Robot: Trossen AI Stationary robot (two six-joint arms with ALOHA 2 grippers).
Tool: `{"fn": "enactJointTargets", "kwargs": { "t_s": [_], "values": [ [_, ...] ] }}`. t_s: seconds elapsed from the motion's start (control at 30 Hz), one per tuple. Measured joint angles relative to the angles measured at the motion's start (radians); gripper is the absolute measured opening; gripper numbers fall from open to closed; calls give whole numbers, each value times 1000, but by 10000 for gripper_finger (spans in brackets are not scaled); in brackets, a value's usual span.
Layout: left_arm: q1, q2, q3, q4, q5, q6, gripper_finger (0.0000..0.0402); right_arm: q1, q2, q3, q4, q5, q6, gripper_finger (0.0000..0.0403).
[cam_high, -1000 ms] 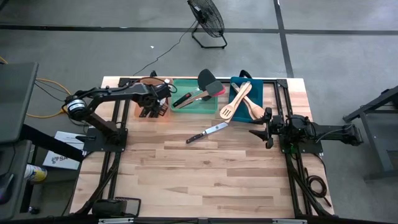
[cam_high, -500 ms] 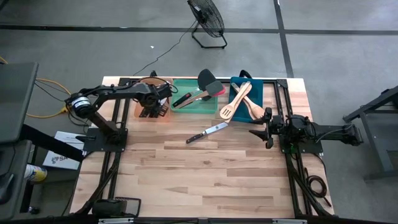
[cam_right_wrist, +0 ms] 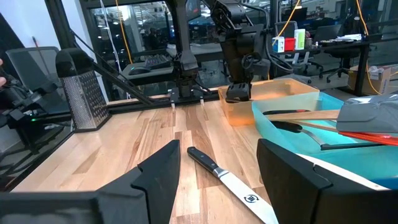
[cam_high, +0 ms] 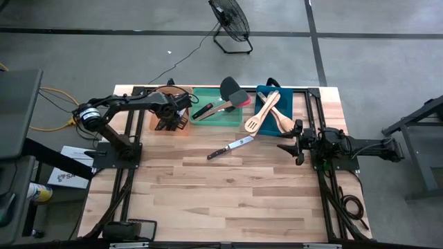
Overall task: Pick & Place Kitchen Items
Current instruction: Put the black knife into the orange bin
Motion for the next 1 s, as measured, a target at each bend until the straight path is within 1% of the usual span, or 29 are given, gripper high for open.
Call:
{"fn": "enactJointTargets", "kwargs": {
  "t_s": [0.23,0.4,0.5,0.67,0.8,1.0],
  "values": [
    [0,-3,0,0,0,2,168,0,0,0,0,0,0,205],
    [-15,-48,0,-1,-16,7,170,0,0,0,0,0,0,205],
    [-35,-98,1,0,-26,7,170,0,0,0,0,0,0,205],
    [-99,-170,1,18,-27,5,170,0,0,0,0,0,0,205],
    [-171,-207,2,71,-24,4,170,0,0,0,0,0,0,205],
    [-266,-215,2,186,32,5,171,0,0,0,0,0,0,205]
  ]
}}
